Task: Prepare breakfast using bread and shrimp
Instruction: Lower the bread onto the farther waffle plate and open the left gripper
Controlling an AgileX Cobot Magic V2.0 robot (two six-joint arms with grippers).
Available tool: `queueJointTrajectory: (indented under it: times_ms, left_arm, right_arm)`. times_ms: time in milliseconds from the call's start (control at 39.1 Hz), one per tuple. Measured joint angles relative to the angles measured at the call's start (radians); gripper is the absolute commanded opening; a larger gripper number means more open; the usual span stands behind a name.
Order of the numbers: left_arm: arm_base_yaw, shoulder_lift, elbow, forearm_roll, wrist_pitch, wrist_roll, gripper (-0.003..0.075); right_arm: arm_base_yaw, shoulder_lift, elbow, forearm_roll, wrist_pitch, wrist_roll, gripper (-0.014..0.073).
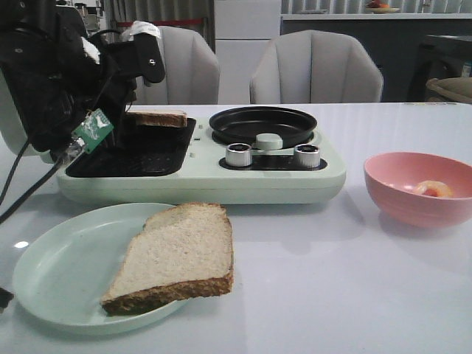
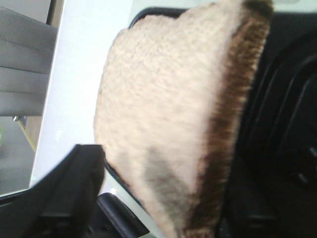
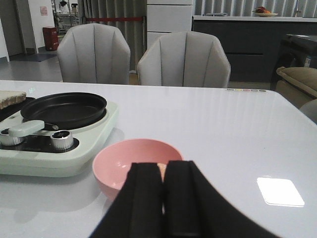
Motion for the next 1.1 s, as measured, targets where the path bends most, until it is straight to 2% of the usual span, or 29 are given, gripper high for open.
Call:
queueJointTrajectory:
  times_ms: [281, 460, 664, 894, 1098]
  left_arm:
    - [-0.015, -0.031, 0.001, -0.068, 0.032, 0.000, 0.0618]
    - [-0.033, -0.087, 0.002, -0.239, 0.089, 0.000, 0.0618]
    - [-0.035, -0.137, 0.002, -0.453, 0.226, 0.004, 0.0618]
    - [-0.046, -0.221, 0.002, -0.594, 0.362, 0.007, 0.0618]
    - [-0.099, -0.372, 0.009, -0.695, 0.432, 0.007, 0.0618]
  right_arm:
    - [0.000, 0.000, 0.000, 0.000, 0.000, 0.000, 0.0155]
    - [0.000, 0.000, 0.000, 0.000, 0.000, 0.000, 0.0155]
    - [0.000, 0.000, 0.000, 0.000, 0.000, 0.000, 0.0155]
    - [0.000, 0.000, 0.000, 0.000, 0.000, 0.000, 0.0155]
    - [0.000, 0.000, 0.000, 0.000, 0.000, 0.000, 0.0155]
